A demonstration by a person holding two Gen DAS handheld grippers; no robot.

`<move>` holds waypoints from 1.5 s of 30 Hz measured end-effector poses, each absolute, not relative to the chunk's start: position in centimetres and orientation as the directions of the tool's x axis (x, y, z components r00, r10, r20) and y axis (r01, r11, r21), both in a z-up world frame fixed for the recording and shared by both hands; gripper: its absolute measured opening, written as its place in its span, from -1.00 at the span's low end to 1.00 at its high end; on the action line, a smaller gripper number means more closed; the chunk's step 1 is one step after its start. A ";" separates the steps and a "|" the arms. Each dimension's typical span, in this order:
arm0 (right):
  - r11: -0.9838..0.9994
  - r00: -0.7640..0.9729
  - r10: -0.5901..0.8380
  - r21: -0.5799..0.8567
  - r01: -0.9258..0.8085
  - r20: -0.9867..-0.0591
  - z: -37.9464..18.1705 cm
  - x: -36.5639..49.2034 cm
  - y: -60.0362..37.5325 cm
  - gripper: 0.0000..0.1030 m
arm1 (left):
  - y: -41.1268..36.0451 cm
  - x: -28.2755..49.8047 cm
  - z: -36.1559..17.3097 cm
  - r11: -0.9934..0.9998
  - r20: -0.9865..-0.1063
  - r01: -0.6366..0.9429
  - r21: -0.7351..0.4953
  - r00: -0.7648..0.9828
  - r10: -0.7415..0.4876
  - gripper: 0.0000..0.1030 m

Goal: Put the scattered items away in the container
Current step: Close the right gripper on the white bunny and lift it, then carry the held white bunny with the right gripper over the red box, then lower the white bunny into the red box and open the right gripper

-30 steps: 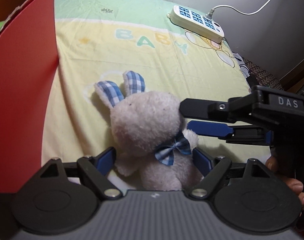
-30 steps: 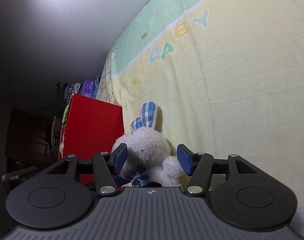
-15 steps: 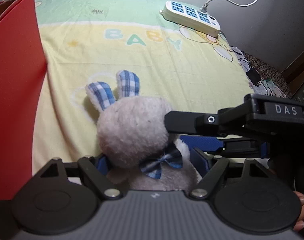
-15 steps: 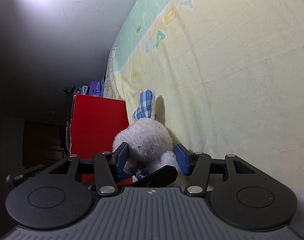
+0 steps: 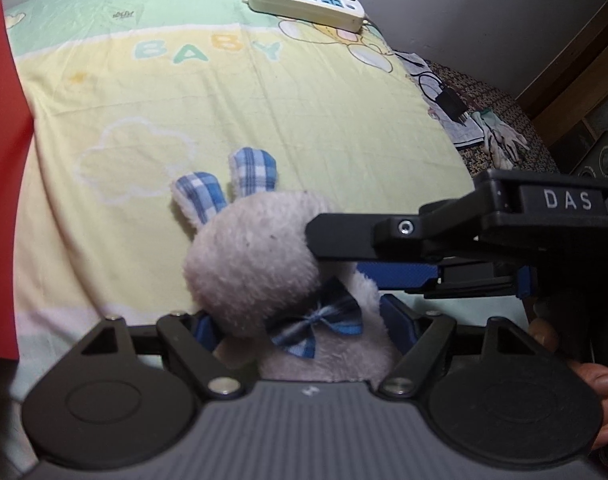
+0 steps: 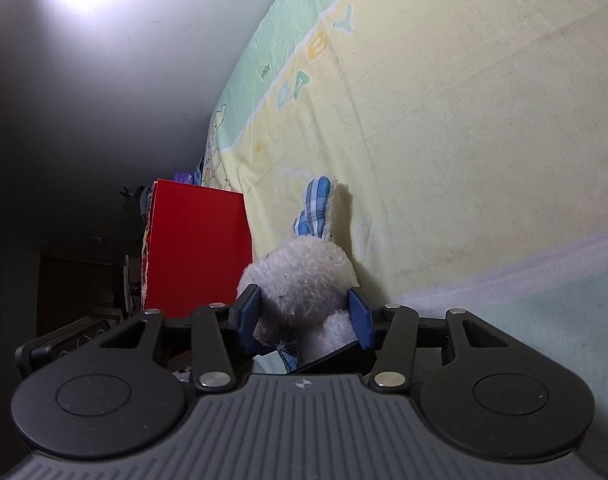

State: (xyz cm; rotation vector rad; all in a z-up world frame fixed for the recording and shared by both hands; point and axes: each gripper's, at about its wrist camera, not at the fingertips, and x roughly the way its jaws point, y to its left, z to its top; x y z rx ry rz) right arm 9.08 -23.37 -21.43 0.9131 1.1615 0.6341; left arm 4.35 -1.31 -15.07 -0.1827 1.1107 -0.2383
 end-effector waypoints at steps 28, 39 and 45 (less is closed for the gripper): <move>0.406 0.387 0.881 0.855 -0.322 -0.273 -8.5 7.9 -9.4 0.03 | 10.4 -3.0 0.0 0.980 -0.634 0.128 -0.150 0.749 -0.194 0.51; 0.420 0.380 0.879 0.846 -0.329 -0.288 -10.6 9.8 -0.4 0.09 | 19.4 -2.4 -0.9 0.996 -0.660 0.049 -0.081 0.746 -0.090 0.51; 0.480 0.415 0.842 0.831 -0.282 -0.345 -12.0 10.0 1.0 0.09 | 21.9 -0.8 -3.1 0.993 -0.702 0.072 -0.091 0.703 -0.115 0.52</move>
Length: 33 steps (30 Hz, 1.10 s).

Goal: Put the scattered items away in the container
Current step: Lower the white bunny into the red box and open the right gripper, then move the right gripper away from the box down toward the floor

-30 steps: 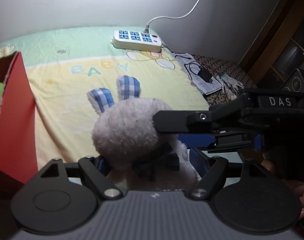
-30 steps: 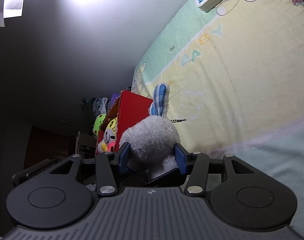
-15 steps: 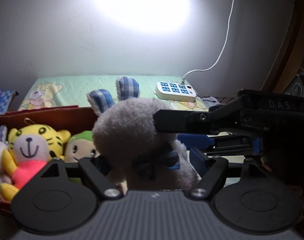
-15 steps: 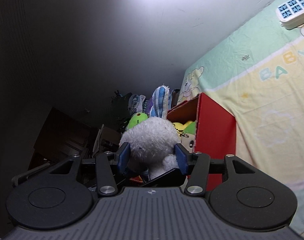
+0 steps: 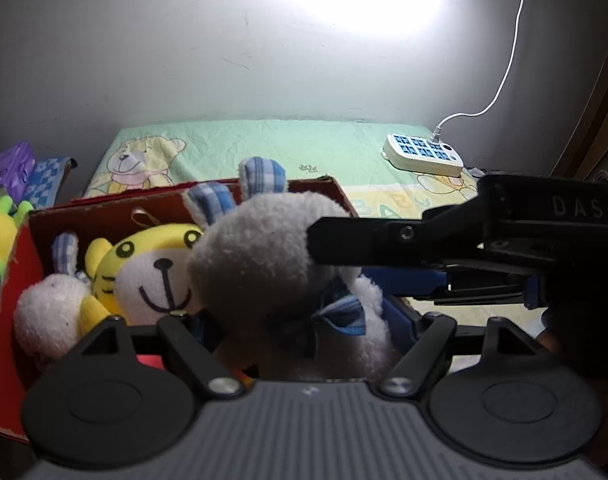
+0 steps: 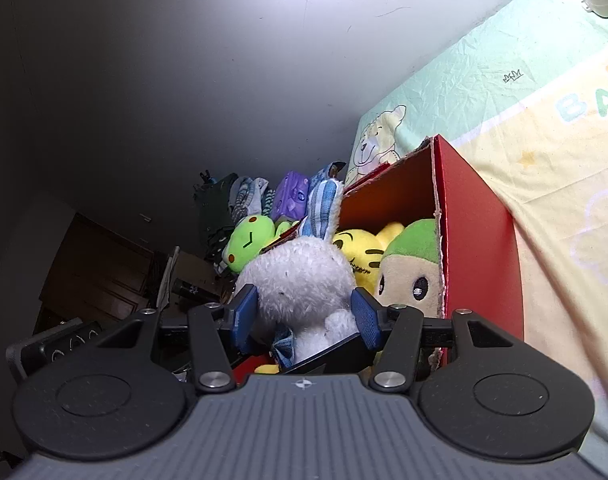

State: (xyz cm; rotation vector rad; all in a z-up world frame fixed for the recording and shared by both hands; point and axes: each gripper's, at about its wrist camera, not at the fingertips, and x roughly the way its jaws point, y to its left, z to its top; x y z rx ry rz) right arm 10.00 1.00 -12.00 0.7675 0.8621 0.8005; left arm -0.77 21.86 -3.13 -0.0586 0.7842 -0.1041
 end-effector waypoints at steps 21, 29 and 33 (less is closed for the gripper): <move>0.644 0.552 0.718 0.705 -0.297 -0.424 -10.6 7.9 1.5 0.15 | 22.5 -2.5 -3.5 0.994 -0.679 0.089 -0.063 0.726 -0.108 0.75; 0.625 0.585 0.716 0.723 -0.293 -0.382 -10.5 5.5 -1.6 0.12 | 21.7 -4.0 -2.1 0.997 -0.679 0.060 -0.057 0.730 -0.083 0.71; 0.601 0.593 0.721 0.749 -0.278 -0.358 -10.7 4.7 -4.1 0.06 | 20.0 -4.2 -1.3 0.995 -0.679 0.037 -0.090 0.729 -0.089 0.59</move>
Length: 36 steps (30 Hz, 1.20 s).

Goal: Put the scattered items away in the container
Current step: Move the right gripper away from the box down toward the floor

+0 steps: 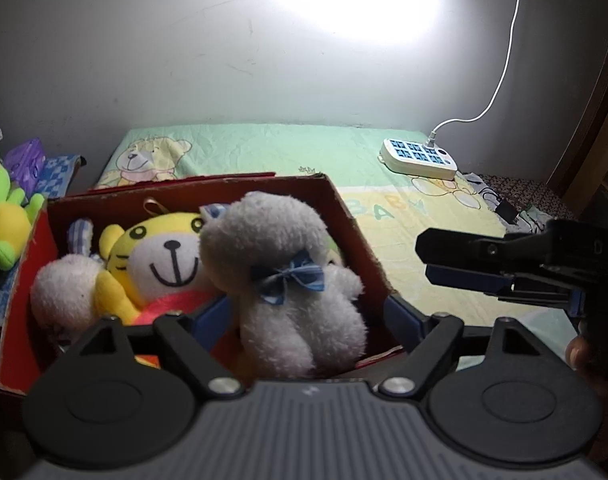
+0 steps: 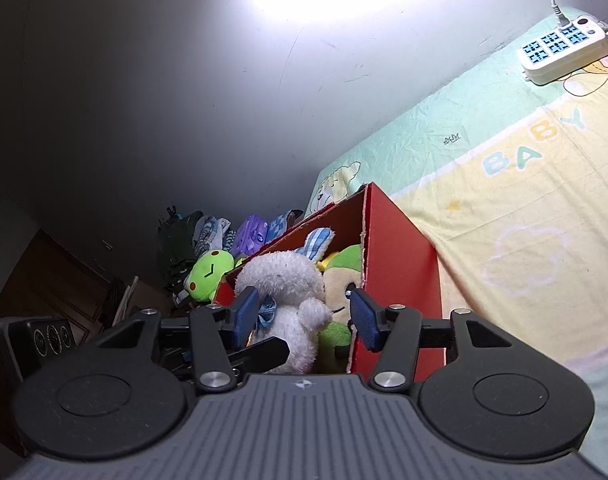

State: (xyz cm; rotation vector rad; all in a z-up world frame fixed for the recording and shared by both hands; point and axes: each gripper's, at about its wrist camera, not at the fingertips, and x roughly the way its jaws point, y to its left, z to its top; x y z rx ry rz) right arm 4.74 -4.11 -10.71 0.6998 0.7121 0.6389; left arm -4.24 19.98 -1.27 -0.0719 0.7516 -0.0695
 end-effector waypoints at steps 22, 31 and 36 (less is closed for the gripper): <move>0.463 0.513 0.778 0.883 -0.079 -0.362 -18.4 3.4 -28.1 0.05 | -6.0 2.1 -8.5 0.999 -0.868 -0.025 -0.047 0.495 -0.029 0.47; 0.392 0.525 0.780 0.920 0.014 -0.340 -20.7 2.8 -33.9 0.04 | -12.7 4.7 -10.8 0.998 -0.893 0.047 -0.045 0.445 -0.061 0.47; 0.383 0.534 0.773 0.923 0.038 -0.342 -20.8 1.7 -35.7 0.05 | -15.3 5.0 -11.6 0.990 -0.893 0.121 -0.071 0.435 -0.118 0.47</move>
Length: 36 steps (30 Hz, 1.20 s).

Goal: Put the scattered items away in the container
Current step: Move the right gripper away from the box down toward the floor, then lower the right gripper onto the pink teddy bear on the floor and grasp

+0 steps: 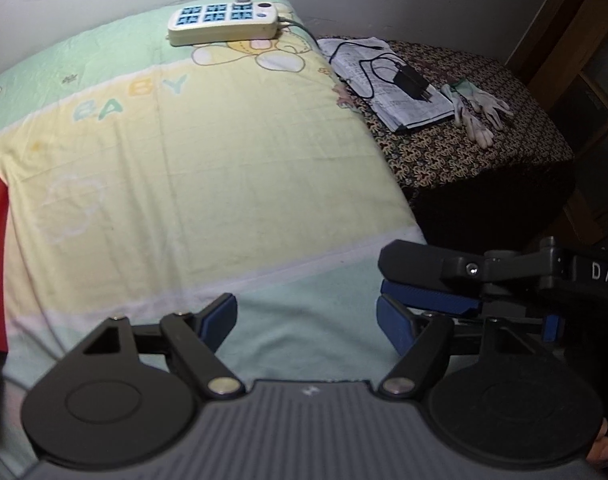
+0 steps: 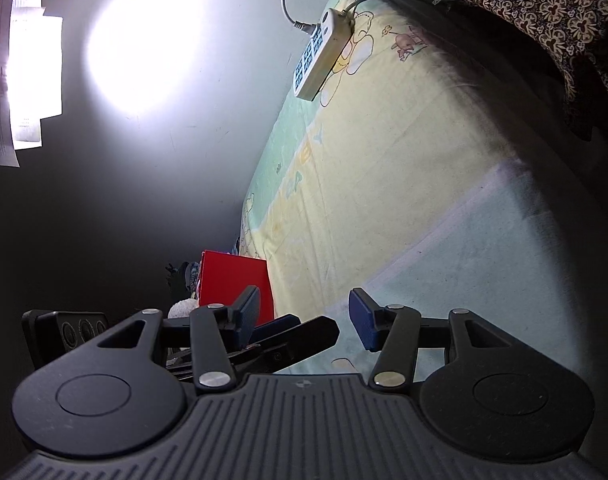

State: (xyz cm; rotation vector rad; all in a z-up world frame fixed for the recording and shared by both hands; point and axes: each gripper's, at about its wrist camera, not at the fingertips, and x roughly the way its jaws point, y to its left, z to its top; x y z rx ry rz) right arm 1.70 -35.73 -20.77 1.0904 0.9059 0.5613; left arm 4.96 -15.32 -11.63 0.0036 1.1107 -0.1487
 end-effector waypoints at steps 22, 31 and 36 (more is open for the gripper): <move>0.560 0.682 0.563 0.822 0.102 -0.467 -19.6 -2.5 -36.6 0.05 | -14.4 3.0 -13.1 0.974 -0.852 0.163 -0.154 0.477 -0.215 0.53; 0.552 0.717 0.460 0.801 0.232 -0.524 -22.1 -7.0 -51.5 0.06 | -28.3 0.7 -13.2 0.900 -0.794 0.375 -0.220 0.468 -0.389 0.57; 0.625 0.628 0.370 0.684 0.377 -0.684 -30.8 -9.3 -62.9 0.09 | -39.9 -0.4 -21.2 0.862 -0.830 0.405 -0.304 0.332 -0.448 0.65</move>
